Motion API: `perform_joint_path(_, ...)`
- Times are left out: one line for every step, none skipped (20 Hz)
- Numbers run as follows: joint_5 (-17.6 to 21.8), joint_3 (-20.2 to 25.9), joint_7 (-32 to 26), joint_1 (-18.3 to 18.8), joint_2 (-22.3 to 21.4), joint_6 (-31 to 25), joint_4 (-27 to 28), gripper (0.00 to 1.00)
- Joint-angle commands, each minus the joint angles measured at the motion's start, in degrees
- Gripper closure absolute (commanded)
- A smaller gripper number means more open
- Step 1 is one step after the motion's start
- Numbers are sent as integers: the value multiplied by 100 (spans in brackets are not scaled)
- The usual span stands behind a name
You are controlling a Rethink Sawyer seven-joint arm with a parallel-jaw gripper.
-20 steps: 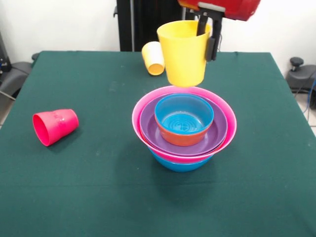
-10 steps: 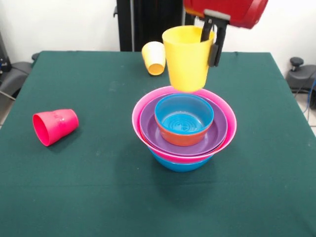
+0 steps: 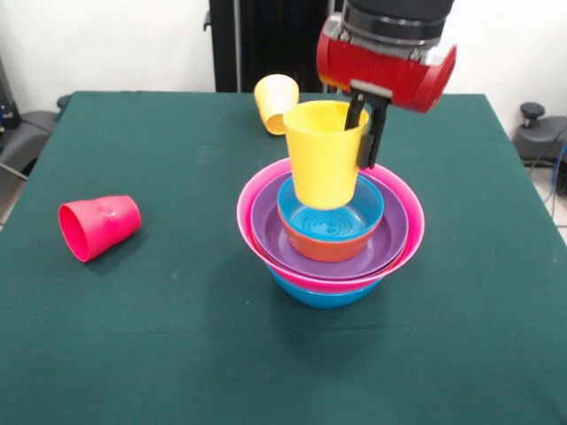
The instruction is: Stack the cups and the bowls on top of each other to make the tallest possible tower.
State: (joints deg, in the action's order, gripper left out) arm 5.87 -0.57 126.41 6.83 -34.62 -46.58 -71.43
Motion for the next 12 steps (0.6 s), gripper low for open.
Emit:
perform_joint_path(-145,9,1078,-165,407,210,-732,100)
perform_joint_path(-173,-16,1094,-188,394,195,-753,100)
perform_joint_path(-195,-45,1109,-218,380,169,-764,100)
perform_joint_path(-211,-90,1137,-261,362,119,-764,100)
perform_joint_path(-237,-125,1158,-298,338,81,-777,100)
perform_joint_path(-271,-158,1186,-334,319,37,-796,100)
perform_joint_path(-308,-178,1182,-357,297,30,-827,100)
perform_joint_path(-344,-212,1202,-391,292,23,-846,100)
perform_joint_path(-367,-245,1204,-420,284,29,-859,100)
perform_joint_path(-394,-274,1204,-446,281,20,-862,100)
perform_joint_path(-415,-299,1194,-465,284,17,-859,100)
perform_joint_path(-442,-322,1192,-487,283,16,-870,100)
